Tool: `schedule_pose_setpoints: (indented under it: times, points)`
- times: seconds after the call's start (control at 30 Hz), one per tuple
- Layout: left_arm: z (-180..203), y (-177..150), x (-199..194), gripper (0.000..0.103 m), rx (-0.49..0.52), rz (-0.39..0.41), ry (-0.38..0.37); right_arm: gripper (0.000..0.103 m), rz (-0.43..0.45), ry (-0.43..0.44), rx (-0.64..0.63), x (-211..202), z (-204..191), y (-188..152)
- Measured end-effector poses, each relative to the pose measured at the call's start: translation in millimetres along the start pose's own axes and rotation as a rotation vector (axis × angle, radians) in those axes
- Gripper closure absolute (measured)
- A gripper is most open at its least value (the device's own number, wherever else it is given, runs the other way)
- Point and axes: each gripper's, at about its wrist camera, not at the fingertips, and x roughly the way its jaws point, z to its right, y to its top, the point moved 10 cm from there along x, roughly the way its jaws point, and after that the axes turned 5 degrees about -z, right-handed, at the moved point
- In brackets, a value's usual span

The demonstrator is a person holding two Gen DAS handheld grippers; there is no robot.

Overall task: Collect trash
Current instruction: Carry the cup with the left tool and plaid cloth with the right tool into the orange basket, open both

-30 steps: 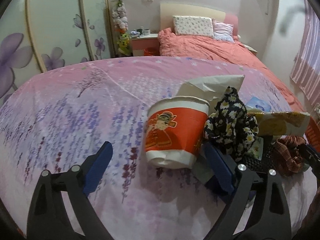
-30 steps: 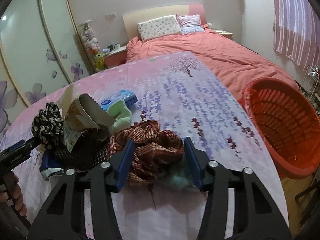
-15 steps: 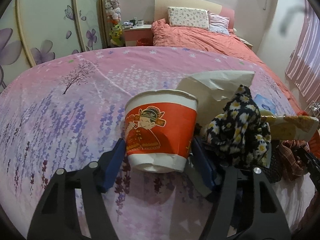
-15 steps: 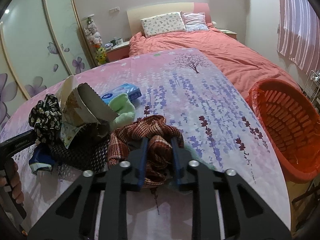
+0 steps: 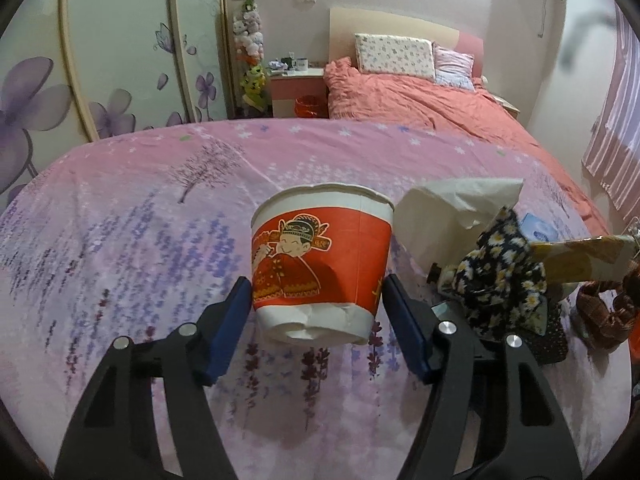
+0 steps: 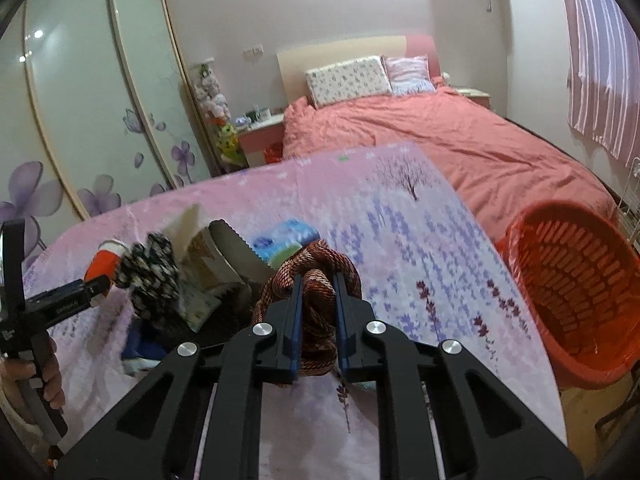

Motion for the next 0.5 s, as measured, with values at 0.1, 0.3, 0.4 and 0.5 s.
schedule_pose_setpoints:
  times: [0.1,0.3,0.4,0.5]
  points:
    - [2,2,-18,0.037,0.003,0.028,0.003,0.089,0.042,0.0,-0.004,-14,0,10]
    - [18,8,-53,0.037,0.014,0.075,-0.018,0.089,0.132,-0.035,0.005,-46,11,26]
    - [34,11,-72,0.037,0.031,0.1,-0.043,0.089,0.179,-0.066,0.012,-63,21,33]
    - [51,16,-87,0.037,0.057,0.12,-0.062,0.089,0.207,-0.084,0.022,-77,31,37]
